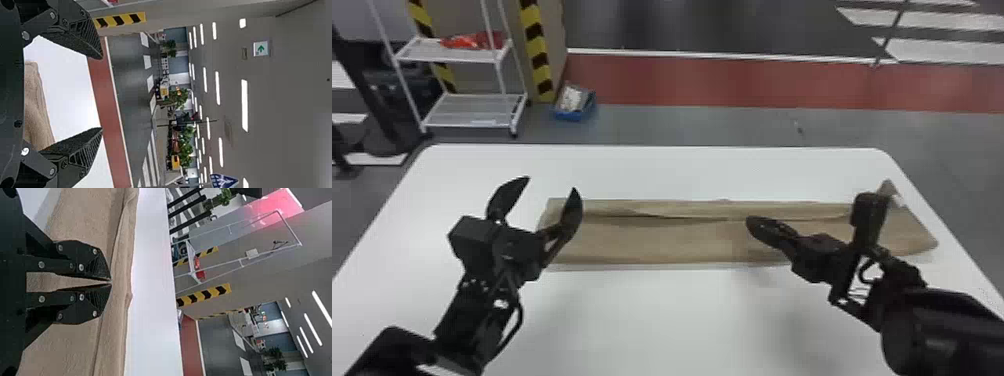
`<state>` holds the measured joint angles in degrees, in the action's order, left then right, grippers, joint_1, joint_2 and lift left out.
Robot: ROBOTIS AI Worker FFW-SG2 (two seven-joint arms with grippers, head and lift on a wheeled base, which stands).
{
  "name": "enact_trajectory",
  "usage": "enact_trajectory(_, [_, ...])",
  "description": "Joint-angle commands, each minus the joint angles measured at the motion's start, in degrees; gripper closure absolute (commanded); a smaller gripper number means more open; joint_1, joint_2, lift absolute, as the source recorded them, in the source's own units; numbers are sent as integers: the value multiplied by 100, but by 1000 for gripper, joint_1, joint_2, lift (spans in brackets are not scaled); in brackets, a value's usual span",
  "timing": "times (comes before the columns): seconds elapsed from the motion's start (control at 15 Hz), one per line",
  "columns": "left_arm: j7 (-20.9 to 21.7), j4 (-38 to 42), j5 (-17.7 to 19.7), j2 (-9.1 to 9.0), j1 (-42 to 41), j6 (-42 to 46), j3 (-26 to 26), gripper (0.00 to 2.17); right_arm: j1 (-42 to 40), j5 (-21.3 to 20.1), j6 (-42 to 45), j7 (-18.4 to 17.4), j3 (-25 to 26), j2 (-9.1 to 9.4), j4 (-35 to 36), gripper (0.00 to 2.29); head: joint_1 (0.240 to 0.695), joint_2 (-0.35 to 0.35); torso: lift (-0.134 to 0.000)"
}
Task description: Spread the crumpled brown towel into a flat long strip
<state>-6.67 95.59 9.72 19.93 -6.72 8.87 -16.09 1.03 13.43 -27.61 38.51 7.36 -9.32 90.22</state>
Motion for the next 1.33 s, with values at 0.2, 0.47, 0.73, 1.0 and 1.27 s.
enact_trajectory(0.2, [-1,21,-31,11,-22,14,-52,282,390,-192,375,-169,-604,344,-672,2010,695,10,-124])
enact_trajectory(0.47, [35,21,-49,37,-66,14,-61,282,697,-209,498,-467,-929,405,-1077,2010,695,45,-124])
enact_trajectory(0.73, [52,74,-49,55,-110,66,-26,282,979,-209,463,-626,-1324,405,-1252,2010,695,69,-124])
enact_trajectory(1.0, [70,83,-58,55,-163,137,0,282,1356,-139,550,-977,-1641,405,-1736,2010,695,91,-124])
enact_trajectory(1.27, [70,135,-58,55,-250,172,71,282,1014,-60,181,-960,-1738,317,-1121,2010,695,104,-124])
